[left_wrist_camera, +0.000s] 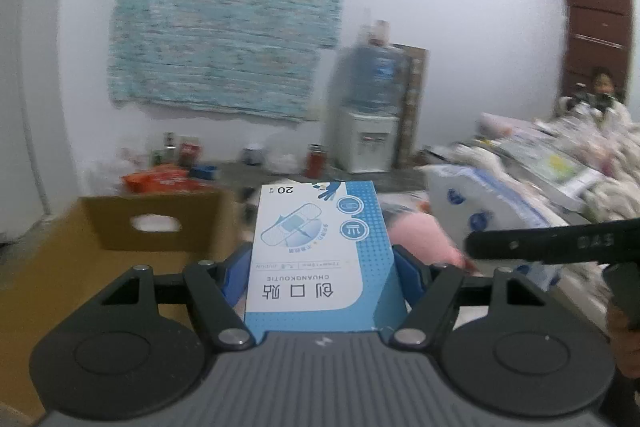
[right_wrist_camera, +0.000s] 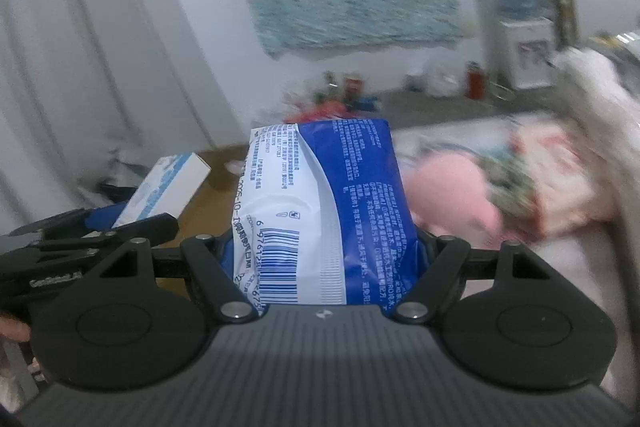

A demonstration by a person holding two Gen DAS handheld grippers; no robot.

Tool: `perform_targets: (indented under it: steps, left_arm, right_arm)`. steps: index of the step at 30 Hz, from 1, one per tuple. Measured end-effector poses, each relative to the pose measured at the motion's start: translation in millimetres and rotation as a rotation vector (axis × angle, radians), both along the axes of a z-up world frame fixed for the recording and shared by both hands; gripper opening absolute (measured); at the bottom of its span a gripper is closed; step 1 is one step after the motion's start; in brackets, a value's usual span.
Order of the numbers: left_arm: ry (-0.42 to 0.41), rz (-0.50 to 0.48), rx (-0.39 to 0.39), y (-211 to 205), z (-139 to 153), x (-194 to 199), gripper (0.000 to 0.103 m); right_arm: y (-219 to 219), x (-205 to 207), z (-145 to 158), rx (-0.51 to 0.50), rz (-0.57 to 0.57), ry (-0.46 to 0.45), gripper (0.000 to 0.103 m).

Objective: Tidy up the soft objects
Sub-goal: 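Carry the bandage box and wipes pack over the cardboard box with both tools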

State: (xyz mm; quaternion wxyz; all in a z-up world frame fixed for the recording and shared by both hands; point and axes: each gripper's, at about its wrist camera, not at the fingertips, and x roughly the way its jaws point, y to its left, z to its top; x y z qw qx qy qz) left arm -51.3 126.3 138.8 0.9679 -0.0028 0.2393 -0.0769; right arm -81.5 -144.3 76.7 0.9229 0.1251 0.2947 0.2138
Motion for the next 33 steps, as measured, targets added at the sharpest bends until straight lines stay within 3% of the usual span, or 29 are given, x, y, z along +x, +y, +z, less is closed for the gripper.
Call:
perform_targets:
  steps: [6,13,17,24,28,33]
  left_arm:
    - [0.023,0.12,0.127,66.1,26.2,25.4,0.073]
    - [0.099,0.211,0.197,135.8,21.2,52.5,0.073]
    - [0.138,0.249,0.218,167.1,6.9,62.0,0.073]
    - [0.221,0.214,0.275,206.3,-32.7,94.2,0.073]
    - [0.285,0.162,0.355,209.7,-66.9,124.3,0.073]
    - [0.361,0.107,0.395,214.0,-104.6,159.1,0.073]
  right_arm:
    - [77.6,40.9,36.0,0.026,0.11,-0.026,0.075]
    - [181.2,89.1,48.1,0.003,0.214,0.011,0.075]
    - [230.2,106.0,35.1,-0.022,0.247,0.061,0.075]
    - [319.0,148.0,-7.5,-0.08,0.271,0.194,0.075]
    - [364.8,173.9,-29.1,-0.077,0.243,0.314,0.075]
    - [410.4,212.0,-60.0,-0.133,0.152,0.386,0.075]
